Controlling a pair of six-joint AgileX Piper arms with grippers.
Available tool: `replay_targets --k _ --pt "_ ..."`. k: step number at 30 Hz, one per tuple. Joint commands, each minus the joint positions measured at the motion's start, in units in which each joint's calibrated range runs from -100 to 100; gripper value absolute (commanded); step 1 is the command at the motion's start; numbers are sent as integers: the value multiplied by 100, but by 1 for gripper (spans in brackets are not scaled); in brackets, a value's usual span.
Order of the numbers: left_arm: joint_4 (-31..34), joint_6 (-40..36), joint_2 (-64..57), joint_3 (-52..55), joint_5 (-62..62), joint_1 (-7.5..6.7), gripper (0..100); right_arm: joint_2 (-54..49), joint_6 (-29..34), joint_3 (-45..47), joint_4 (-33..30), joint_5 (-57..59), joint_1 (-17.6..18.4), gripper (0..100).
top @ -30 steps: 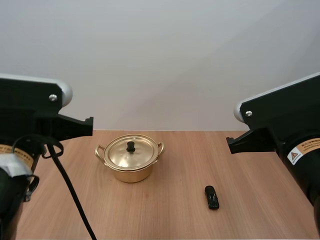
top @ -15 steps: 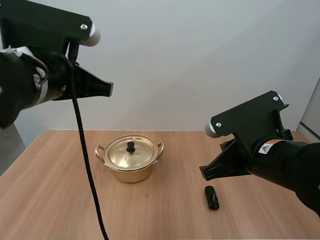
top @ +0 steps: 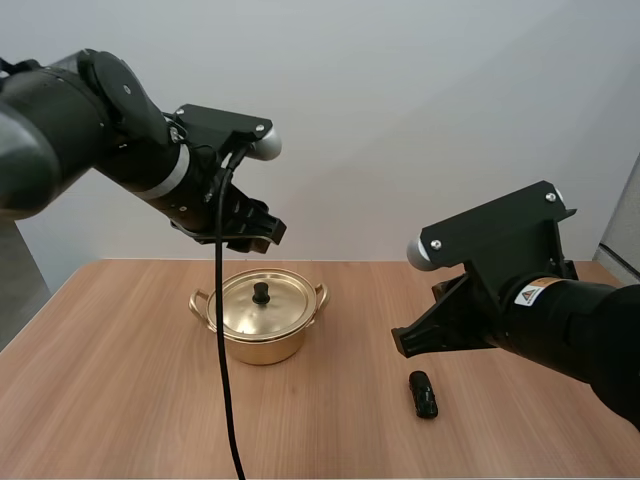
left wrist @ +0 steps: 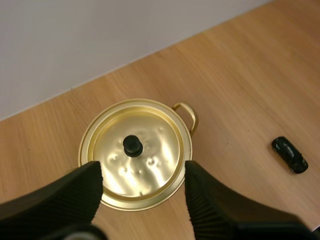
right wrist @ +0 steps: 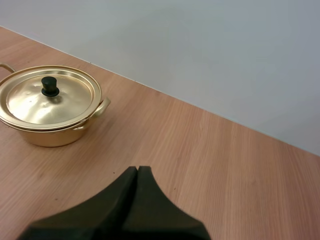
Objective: Open the pot, put the car inside, and close it
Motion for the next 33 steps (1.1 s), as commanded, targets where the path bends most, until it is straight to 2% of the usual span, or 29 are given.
replay_targets --k 1,7,14,19,27,30,33 --pt "-8 14 1129 -2 18 4 89 -3 -7 22 8 -3 0 0" --pt "-296 176 1696 -2 -121 4 89 -3 -7 37 8 -3 0 0" --pt "-162 343 1999 -2 -1122 4 89 -3 -7 35 8 -3 -48 0" --pt "-117 502 2203 -2 -1334 -3 89 -3 -7 35 19 -3 -92 0" --pt "-34 561 2538 -2 -1963 -269 89 -3 -7 35 19 -3 -188 0" --pt "493 329 2600 -2 -2239 -349 89 -3 -7 35 19 -3 -203 0" --pt "1031 123 2689 -2 -2372 -356 89 -3 -7 35 19 -3 -216 0"
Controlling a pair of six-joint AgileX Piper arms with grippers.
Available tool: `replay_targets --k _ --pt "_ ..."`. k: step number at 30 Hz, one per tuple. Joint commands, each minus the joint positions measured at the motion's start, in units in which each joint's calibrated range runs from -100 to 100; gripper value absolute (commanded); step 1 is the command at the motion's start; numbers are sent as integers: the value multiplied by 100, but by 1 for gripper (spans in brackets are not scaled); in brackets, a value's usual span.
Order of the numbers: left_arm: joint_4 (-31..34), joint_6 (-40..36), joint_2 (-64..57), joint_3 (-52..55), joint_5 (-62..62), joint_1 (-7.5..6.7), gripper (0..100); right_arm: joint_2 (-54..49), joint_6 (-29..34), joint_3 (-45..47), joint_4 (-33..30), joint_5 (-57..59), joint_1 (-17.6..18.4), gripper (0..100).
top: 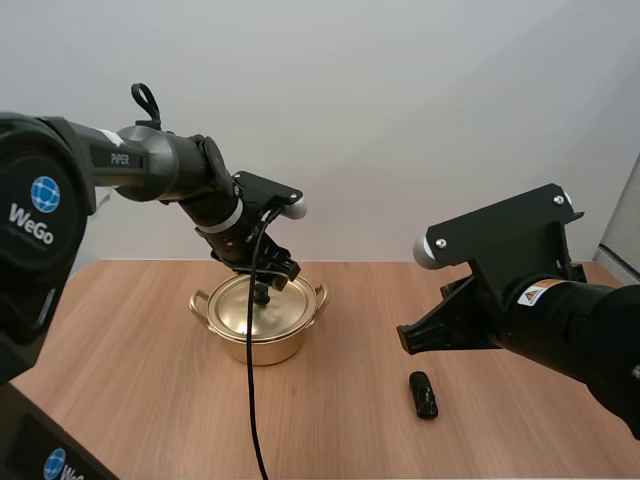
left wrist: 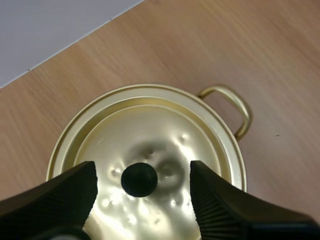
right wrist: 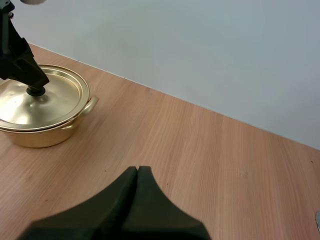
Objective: Open the pot, put the car inside, and close it
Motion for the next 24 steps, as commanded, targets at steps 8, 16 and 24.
replay_targets --k 8,16,24 --pt "509 -102 287 -2 -76 -4 89 -3 -7 8 13 -3 -21 0" --pt "403 47 463 -2 -119 -4 85 -3 -7 8 13 -3 -21 0" --pt "321 191 461 -2 -41 -4 27 -3 -7 8 13 -3 -21 0"
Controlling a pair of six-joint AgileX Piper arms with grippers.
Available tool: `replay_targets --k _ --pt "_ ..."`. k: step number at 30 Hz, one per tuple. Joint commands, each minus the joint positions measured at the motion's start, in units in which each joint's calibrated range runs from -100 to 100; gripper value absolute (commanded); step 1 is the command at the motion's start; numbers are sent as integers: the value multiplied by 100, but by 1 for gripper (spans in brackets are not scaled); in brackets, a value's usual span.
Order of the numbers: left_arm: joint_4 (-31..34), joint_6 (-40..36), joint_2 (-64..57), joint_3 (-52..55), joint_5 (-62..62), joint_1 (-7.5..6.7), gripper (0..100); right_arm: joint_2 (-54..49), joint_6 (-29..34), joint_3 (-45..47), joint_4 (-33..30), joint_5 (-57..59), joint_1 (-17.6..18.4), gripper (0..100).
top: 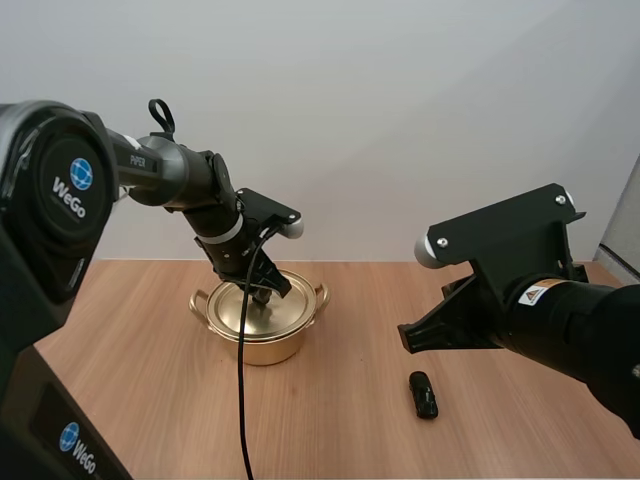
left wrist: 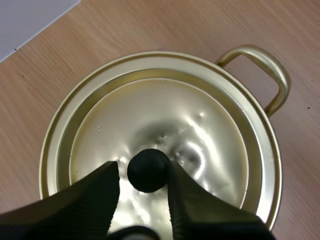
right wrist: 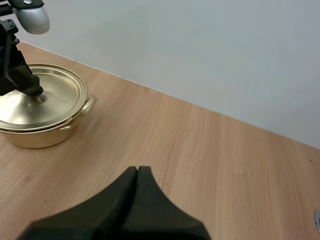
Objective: Open the pot, put the car inside, and close it
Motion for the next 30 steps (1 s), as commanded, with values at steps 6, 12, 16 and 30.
replay_targets --k 6,12,16,30 --pt "-28 46 5 -2 -22 -4 0 -3 -7 8 -1 -3 0 0" --pt "-262 53 -279 -322 78 -4 0 -3 -7 8 -17 -3 2 0" --pt "-514 43 -893 -687 193 -4 0 72 -7 167 -24 -39 2 0" --pt "-1789 128 -5255 -1068 -228 33 0 1281 -7 386 -199 -691 -40 0"
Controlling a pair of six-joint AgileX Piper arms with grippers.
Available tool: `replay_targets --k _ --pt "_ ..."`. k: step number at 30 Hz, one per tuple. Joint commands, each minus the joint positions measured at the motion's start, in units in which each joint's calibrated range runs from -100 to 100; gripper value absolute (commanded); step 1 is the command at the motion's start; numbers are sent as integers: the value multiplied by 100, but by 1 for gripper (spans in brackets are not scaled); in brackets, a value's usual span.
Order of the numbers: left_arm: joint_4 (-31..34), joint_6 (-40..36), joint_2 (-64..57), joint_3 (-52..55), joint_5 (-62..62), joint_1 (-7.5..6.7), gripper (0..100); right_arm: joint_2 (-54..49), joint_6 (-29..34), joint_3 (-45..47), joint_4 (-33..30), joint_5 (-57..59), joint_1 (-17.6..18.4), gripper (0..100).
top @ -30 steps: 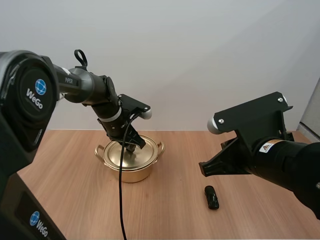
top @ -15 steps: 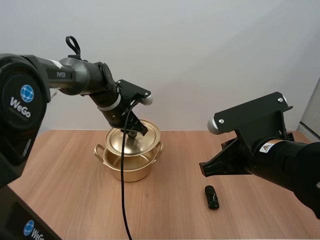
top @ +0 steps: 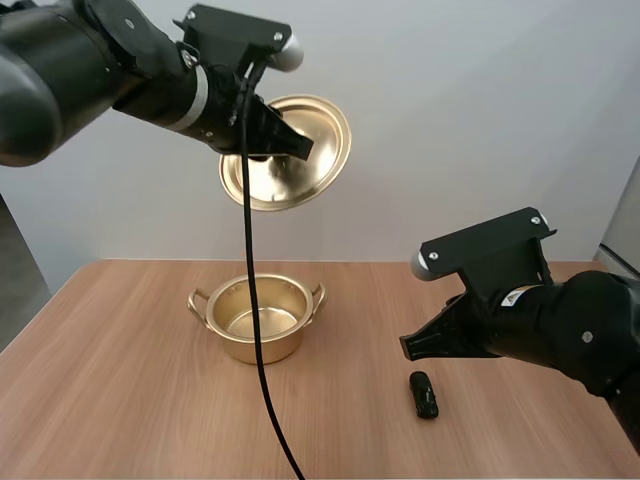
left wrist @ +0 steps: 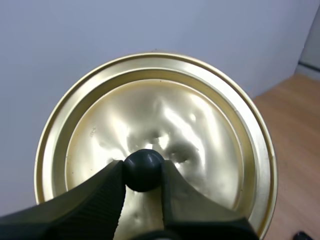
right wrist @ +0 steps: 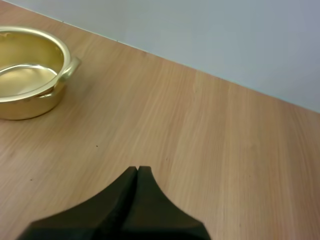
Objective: Open the pot, put the car inside, and close it
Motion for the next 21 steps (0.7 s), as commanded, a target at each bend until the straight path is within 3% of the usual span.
replay_targets --k 1,7,13,14,19,21 --pt "20 -9 -2232 -26 -253 71 0 452 -1 3 -1 -157 -1 0" --pt "-74 -9 -2827 -26 -383 478 0 1771 -1 -218 -1 -209 -1 0" --pt "-199 -9 -2992 -26 -477 531 0 2414 8 -526 117 128 -1 0" --pt "-199 -9 -2992 -26 -477 531 0 2429 8 -539 128 128 -1 4" --pt "-199 -9 -2992 -26 -477 531 0 2429 8 -543 181 111 -1 76" --pt "-199 -9 -2992 -26 -477 531 0 2435 8 -543 220 111 -1 87"
